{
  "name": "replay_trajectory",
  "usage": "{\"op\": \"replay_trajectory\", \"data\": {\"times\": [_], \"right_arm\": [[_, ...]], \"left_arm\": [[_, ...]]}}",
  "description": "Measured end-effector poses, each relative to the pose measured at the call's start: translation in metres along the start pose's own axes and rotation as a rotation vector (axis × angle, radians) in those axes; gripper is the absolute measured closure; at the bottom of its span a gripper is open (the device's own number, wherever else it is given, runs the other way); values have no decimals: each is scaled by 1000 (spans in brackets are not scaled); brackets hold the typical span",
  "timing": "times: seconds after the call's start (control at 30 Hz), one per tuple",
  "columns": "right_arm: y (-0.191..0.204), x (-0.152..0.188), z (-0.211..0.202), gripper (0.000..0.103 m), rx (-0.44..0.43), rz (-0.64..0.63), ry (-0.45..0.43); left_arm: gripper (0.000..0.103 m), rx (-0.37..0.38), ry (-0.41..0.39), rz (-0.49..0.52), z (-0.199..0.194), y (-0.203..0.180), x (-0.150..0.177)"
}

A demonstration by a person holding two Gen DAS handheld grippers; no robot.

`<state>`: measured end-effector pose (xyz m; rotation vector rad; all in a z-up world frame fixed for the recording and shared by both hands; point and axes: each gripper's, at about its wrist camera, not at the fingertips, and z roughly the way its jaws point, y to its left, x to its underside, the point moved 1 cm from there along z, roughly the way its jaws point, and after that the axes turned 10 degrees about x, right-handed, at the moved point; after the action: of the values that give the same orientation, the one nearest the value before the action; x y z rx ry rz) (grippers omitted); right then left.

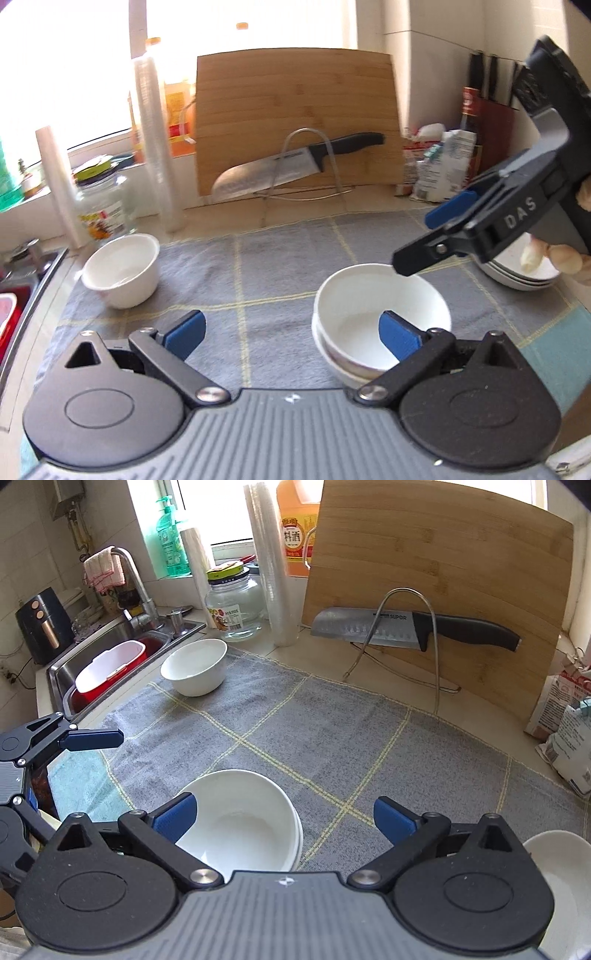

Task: Organize plates and bowls
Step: 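Move the right tool toward the white bowl near the sink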

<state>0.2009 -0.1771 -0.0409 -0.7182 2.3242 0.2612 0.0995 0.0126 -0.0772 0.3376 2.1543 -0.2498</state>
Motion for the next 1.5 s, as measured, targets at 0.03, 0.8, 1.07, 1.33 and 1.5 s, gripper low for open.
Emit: {"op": "replay_trajectory", "data": {"times": [0.03,0.8,1.07,1.33,1.5], "right_arm": [[1,-2,2,0,-15,-10,-1],[97,-81,60,0,115,50,9],[127,-106,82,0,168,44,36],[145,-139,109,0,138,-10,43],[151,-156,133,0,115,-37,56]], "left_arm": [[3,-39,1,-28,-2,3,2],[3,-144,33,-14,32,151,22],[3,-74,62,0,61,179,27],[3,-66,45,-12,77,195,20],[4,-60,39,-15,88,205,15]]}}
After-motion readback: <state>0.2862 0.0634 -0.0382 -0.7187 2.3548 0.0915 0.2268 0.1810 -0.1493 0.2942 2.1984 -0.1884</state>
